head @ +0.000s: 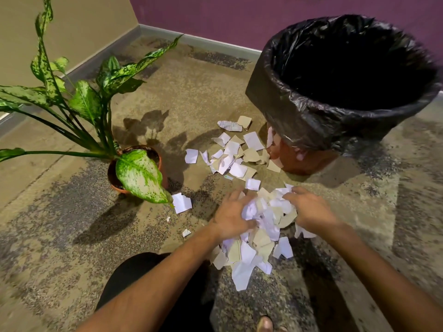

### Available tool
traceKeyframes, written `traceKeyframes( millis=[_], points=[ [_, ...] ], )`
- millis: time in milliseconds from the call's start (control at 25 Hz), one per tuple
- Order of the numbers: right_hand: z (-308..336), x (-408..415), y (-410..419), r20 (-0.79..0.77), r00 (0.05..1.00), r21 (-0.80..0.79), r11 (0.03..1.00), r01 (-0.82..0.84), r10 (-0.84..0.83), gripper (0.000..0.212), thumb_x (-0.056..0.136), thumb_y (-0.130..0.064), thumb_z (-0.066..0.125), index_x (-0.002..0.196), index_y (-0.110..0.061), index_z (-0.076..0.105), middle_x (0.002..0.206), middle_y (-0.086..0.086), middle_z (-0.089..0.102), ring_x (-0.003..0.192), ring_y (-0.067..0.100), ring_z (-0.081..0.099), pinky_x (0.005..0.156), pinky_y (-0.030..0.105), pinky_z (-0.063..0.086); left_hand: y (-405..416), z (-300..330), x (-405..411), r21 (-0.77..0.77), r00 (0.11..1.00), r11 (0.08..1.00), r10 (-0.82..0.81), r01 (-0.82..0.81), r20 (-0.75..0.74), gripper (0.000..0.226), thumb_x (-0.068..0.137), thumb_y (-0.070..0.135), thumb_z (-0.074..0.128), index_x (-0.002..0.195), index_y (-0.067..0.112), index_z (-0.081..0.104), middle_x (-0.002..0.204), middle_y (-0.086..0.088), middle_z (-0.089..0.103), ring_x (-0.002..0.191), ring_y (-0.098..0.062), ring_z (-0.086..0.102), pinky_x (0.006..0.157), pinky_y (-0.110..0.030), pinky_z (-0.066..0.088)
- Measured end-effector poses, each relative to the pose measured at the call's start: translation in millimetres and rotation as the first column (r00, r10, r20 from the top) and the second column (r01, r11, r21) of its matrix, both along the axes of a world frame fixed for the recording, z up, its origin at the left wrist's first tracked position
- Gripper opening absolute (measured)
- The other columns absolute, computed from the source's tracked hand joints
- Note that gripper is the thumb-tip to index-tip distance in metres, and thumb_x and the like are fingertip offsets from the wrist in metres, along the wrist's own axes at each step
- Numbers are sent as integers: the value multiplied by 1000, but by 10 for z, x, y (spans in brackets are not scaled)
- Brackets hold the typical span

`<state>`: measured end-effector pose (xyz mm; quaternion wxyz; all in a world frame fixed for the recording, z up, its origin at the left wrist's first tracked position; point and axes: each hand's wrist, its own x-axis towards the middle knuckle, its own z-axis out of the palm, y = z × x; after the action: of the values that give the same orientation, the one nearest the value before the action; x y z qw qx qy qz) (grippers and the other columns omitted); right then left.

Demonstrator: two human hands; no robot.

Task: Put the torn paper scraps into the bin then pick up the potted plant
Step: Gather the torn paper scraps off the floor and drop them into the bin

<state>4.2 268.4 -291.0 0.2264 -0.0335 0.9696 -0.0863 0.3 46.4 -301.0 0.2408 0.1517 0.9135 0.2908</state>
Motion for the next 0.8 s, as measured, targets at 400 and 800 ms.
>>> traceKeyframes(
  millis=[400,800],
  points=[
    [205,99,6,88,996,-89,996,13,-6,115,61,-46,83,150,-42,9,161,-1,5,141,27,28,106,41,35,-185,180,19,-262,977,964,101,-49,189,110,68,41,82,149,36,8,157,-12,11,142,-35,23,113,-51,28],
    [232,184,-293,-226,949,45,976,-213,218,44,86,-9,53,125,-27,59,150,-5,35,112,25,59,86,33,50,-98,286,-2,-185,975,959,199,-214,-100,24,86,-1,61,103,12,72,106,-2,72,86,-10,65,67,-11,48]
  ],
)
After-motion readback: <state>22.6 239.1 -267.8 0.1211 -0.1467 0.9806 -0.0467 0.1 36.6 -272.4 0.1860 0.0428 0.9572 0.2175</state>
